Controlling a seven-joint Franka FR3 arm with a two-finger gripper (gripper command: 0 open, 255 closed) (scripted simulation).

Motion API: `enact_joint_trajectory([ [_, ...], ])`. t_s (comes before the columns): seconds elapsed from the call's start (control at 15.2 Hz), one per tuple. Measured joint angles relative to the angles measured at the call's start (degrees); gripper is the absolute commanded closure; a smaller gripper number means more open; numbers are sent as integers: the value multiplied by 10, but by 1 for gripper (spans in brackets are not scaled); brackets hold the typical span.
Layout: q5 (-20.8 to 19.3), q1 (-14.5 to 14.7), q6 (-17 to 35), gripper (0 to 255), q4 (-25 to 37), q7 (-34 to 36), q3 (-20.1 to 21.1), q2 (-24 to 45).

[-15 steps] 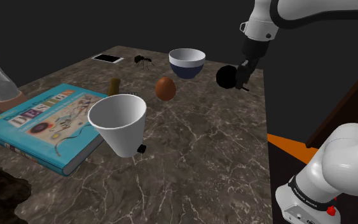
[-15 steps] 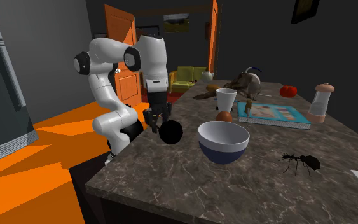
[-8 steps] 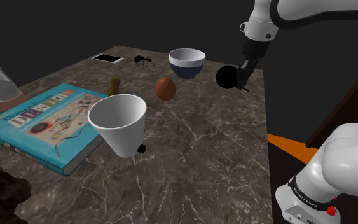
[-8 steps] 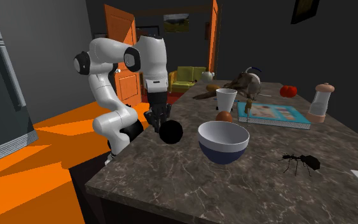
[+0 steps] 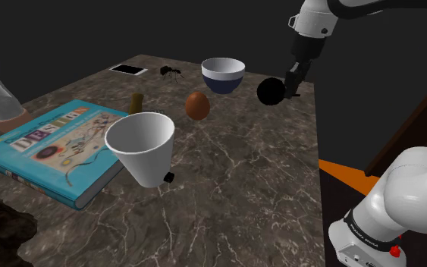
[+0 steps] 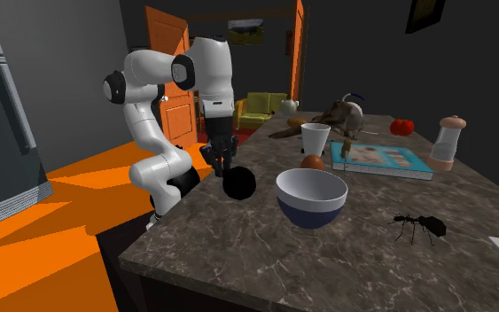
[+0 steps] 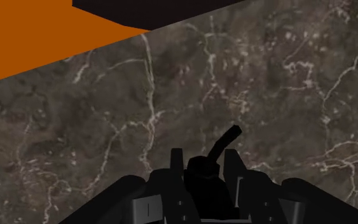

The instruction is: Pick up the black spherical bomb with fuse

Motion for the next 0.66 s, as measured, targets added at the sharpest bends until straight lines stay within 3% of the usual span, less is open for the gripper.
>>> enact_joint_trajectory([
  [0.66, 0, 0, -69, 255, 87, 1, 0, 18],
])
